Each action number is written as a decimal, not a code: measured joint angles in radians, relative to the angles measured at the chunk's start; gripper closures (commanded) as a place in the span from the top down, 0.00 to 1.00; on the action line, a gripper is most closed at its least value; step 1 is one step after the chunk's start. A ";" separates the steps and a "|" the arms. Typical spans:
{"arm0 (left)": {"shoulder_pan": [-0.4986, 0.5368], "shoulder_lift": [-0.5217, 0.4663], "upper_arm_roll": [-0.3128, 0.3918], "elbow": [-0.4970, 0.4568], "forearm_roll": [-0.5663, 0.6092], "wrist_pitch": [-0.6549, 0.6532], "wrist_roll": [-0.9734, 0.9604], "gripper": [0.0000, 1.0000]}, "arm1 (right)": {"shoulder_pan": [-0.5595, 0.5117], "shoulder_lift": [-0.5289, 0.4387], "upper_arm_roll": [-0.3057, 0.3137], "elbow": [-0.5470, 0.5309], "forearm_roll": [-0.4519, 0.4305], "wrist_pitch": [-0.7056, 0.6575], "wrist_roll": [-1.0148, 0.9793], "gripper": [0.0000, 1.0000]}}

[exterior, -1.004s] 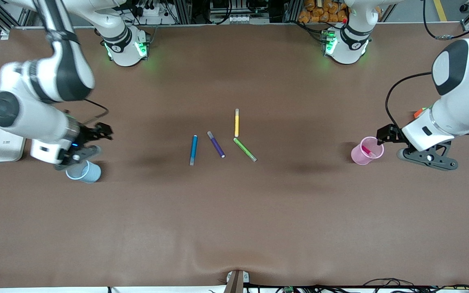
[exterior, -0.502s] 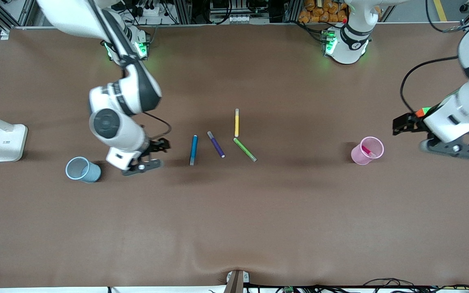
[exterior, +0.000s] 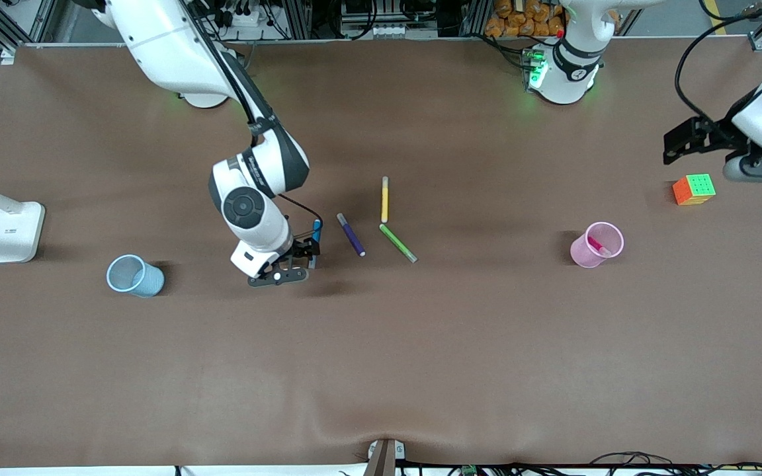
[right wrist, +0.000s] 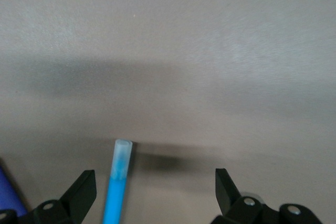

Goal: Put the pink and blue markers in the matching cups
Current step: 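Raise the left gripper while the right gripper reaches the blue marker, then grasp the blue marker with the right gripper, then carry the blue marker over the light blue cup with the right gripper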

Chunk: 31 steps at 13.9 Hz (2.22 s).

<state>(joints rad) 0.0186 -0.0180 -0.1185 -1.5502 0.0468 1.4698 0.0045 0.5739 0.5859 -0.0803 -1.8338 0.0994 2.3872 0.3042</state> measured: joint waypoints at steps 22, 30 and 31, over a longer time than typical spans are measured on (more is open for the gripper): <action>-0.031 0.005 0.122 -0.004 -0.053 0.031 -0.049 1.00 | -0.027 -0.013 -0.032 0.066 0.004 -0.048 -0.191 0.00; -0.031 0.009 0.121 -0.002 -0.053 0.031 -0.049 1.00 | -0.307 -0.114 -0.036 0.219 0.006 -0.317 -1.036 0.00; -0.031 0.009 0.121 -0.002 -0.053 0.031 -0.049 1.00 | -0.345 -0.114 -0.035 0.228 0.015 -0.321 -1.150 0.00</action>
<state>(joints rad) -0.0126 -0.0089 0.0026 -1.5524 -0.0066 1.5012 -0.0449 0.2287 0.4720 -0.1153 -1.6053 0.1142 2.0661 -0.8456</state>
